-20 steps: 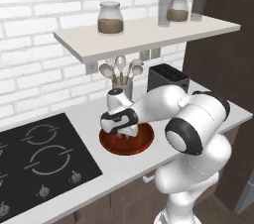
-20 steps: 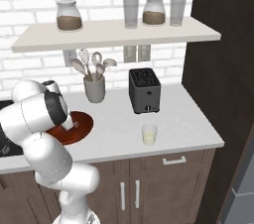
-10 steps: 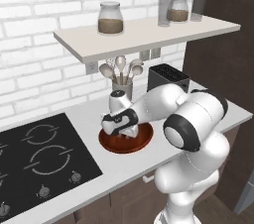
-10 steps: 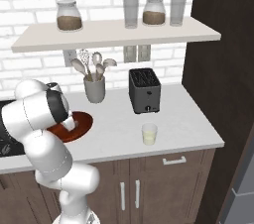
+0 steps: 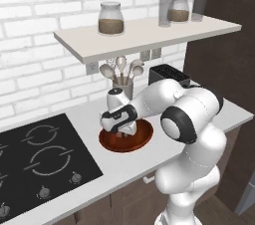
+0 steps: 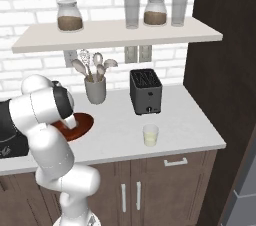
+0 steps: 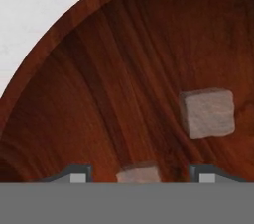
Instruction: Grab a lemon wedge from the fridge and one ice cube from the ice bowl, and put them in the glass of lemonade.
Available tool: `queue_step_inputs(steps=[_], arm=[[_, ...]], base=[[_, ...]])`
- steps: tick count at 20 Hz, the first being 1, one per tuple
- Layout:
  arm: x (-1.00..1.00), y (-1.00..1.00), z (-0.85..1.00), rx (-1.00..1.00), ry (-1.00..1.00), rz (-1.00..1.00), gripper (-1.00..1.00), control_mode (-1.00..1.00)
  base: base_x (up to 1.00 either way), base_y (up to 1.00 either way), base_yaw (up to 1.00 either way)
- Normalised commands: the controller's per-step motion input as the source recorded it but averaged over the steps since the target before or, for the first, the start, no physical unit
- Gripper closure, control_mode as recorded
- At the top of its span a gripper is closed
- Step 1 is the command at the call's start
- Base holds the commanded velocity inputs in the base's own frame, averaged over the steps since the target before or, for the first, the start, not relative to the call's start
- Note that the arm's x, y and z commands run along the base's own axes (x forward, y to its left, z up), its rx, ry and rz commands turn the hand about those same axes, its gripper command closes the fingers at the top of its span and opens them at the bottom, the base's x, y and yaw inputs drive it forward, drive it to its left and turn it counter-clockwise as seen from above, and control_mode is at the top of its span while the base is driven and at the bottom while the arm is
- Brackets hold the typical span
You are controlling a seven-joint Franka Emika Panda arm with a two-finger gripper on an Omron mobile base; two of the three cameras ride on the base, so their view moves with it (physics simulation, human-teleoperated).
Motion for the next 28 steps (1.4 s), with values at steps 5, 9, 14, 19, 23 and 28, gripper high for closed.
queue_step_inputs(steps=[5,9,14,19,23,28], arm=[[-0.14,0.0,-0.14,0.0,0.0,0.0,1.0,-1.0],[-0.07,0.0,-0.04,0.0,0.0,0.0,1.0,-1.0],[-0.01,-0.01,0.0,0.0,0.0,0.0,1.0,-1.0],[-0.34,-0.32,0.35,0.01,-0.02,0.0,1.0,-1.0],[-0.33,-0.6,0.65,0.04,-0.03,-0.02,1.0,-1.0],[-0.33,-0.73,0.67,0.04,-0.03,-0.05,1.0,-1.0]], base=[[0.0,0.0,0.0],[0.0,0.0,0.0],[0.0,0.0,0.0],[0.0,0.0,0.0],[0.0,0.0,0.0],[0.0,0.0,0.0]])
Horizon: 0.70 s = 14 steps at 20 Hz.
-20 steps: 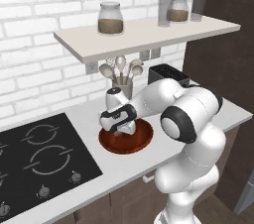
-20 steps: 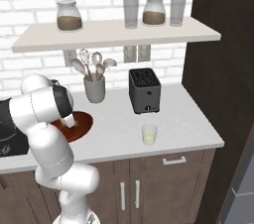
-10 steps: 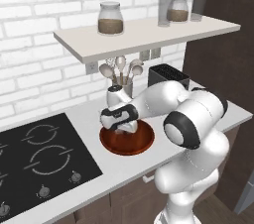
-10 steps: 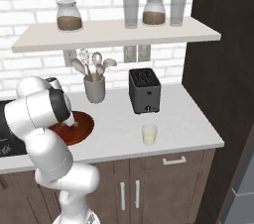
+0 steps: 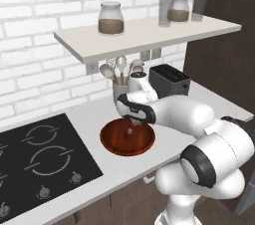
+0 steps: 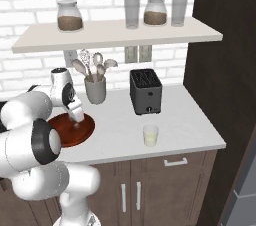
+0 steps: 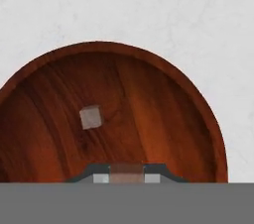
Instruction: Grab a lemon wedge from the fridge and one ice cube from the ice bowl, and put them in the glass of lemonade.
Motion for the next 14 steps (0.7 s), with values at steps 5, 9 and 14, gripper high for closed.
queue_step_inputs(steps=[5,9,14], arm=[[-0.44,-0.44,0.7,0.0,-0.09,-0.01,1.0,-1.0],[-0.27,-0.42,0.72,-0.03,-0.01,0.0,1.0,-1.0],[-0.37,-0.69,0.25,-0.08,-0.01,0.01,1.0,-1.0]], base=[[0.0,0.0,0.0],[0.0,0.0,0.0],[0.0,0.0,0.0]])
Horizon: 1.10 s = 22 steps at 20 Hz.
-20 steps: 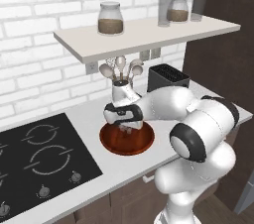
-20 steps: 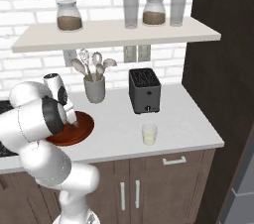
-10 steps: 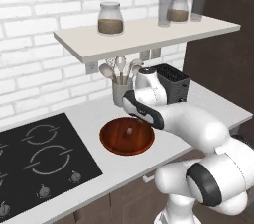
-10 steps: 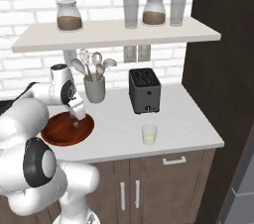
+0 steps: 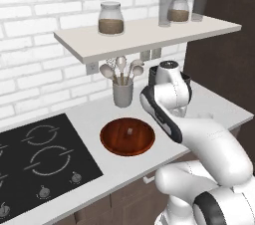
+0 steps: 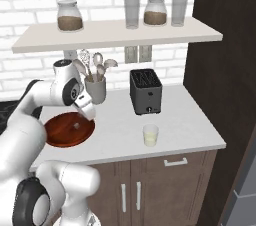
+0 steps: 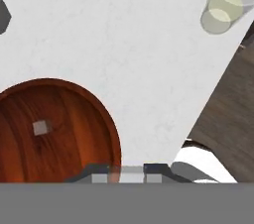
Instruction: Grab a lemon wedge from the fridge and one ice cube from the ice bowl, and put them in the glass of lemonade.
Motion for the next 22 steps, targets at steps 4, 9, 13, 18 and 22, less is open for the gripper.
queue_step_inputs(steps=[4,9,13,18,22], arm=[[-0.26,-0.72,0.18,-0.14,0.0,0.06,1.0,-1.0],[-0.14,-0.95,0.25,-0.11,0.0,0.1,1.0,-1.0],[-0.12,-0.92,0.28,-0.11,0.0,0.11,1.0,-1.0],[-0.08,-0.86,0.15,-0.12,0.05,0.12,1.0,-1.0],[-0.03,-0.74,0.0,-0.14,0.12,0.15,1.0,-1.0]], base=[[0.0,0.0,0.0],[0.0,0.0,0.0],[0.0,0.0,0.0],[0.0,0.0,0.0],[0.0,0.0,0.0]])
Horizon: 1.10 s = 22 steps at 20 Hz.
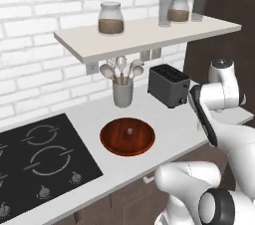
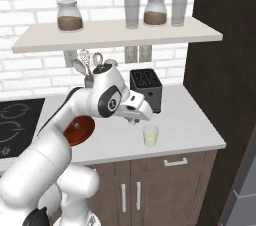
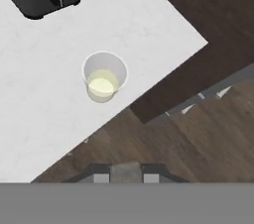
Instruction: Grab a lemon wedge from the fridge and one ice cube from the ice bowl, and put them in the glass of lemonade.
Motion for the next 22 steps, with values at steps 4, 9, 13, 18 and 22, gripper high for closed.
queue_step_inputs(steps=[4,9,13,18,22], arm=[[0.0,-0.46,0.0,-0.17,0.21,0.15,1.0,-1.0],[0.22,-0.1,-0.07,-0.18,0.26,0.18,1.0,-1.0],[0.42,0.0,-0.17,-0.09,0.17,0.18,1.0,-1.0],[0.09,0.0,-0.29,-0.04,0.0,0.17,1.0,-1.0],[0.26,-0.1,-0.41,0.0,0.09,0.18,1.0,-1.0]], base=[[0.0,0.0,0.0],[0.0,0.0,0.0],[0.0,0.0,0.0],[0.0,0.0,0.0],[0.0,0.0,0.0]])
